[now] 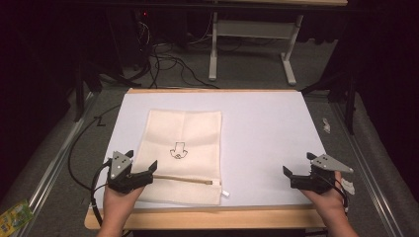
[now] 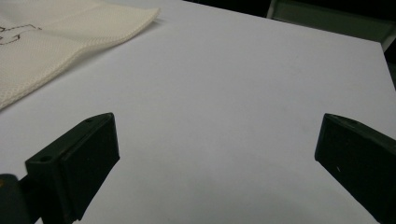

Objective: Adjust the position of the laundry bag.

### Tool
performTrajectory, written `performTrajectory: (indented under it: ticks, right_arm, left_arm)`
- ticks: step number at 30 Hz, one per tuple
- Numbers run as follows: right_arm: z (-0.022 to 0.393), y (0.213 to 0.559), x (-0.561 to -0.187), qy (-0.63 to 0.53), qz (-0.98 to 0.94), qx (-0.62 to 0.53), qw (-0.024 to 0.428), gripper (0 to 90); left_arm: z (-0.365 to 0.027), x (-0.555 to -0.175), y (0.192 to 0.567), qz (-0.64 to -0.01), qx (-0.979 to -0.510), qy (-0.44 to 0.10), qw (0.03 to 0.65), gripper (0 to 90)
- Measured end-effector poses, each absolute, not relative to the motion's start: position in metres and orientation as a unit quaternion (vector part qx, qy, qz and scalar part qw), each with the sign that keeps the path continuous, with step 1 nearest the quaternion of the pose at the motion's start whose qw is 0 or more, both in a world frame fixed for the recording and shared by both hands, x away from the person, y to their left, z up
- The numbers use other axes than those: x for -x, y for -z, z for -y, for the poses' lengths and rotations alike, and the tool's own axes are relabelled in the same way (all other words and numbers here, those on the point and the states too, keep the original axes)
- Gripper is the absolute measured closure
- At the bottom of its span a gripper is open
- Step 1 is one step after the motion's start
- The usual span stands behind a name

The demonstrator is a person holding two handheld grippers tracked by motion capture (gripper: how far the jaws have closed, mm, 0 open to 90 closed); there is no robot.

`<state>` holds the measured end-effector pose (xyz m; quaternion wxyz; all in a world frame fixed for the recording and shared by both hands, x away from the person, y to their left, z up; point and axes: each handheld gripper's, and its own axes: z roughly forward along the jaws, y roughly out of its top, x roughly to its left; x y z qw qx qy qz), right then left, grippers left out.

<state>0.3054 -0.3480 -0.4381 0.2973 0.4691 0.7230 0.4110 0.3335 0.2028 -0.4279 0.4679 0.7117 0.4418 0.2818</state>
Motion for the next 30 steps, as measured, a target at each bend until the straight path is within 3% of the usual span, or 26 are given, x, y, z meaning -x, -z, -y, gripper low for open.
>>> performTrajectory:
  ticks: [7,14,15,16,22,25,30]
  right_arm:
    - [0.352,0.438,-0.303,-0.415,-0.718,-0.471,0.301,0.0]
    - [0.353,0.444,-0.307,-0.408,-0.720,-0.482,0.287,0.4]
    - [0.352,0.444,-0.307,-0.407,-0.724,-0.477,0.288,0.6]
    - [0.350,0.444,-0.307,-0.406,-0.726,-0.473,0.289,1.3]
    - [0.346,0.447,-0.308,-0.399,-0.733,-0.470,0.286,2.4]
    - [0.345,0.449,-0.309,-0.396,-0.739,-0.466,0.282,2.9]
    - [0.345,0.449,-0.309,-0.399,-0.738,-0.468,0.277,3.6]
  left_arm:
    - [-0.206,-0.340,0.432,-0.448,-0.715,-0.274,0.462,8.4]
    - [-0.216,-0.353,0.444,-0.465,-0.740,-0.244,0.421,19.1]
    - [-0.219,-0.356,0.447,-0.472,-0.739,-0.238,0.417,23.7]
    - [-0.228,-0.362,0.457,-0.496,-0.737,-0.219,0.404,33.8]
    - [-0.244,-0.372,0.469,-0.540,-0.725,-0.181,0.388,46.8]
    - [-0.246,-0.375,0.476,-0.552,-0.727,-0.150,0.380,59.1]
    - [-0.248,-0.375,0.478,-0.557,-0.728,-0.149,0.370,80.1]
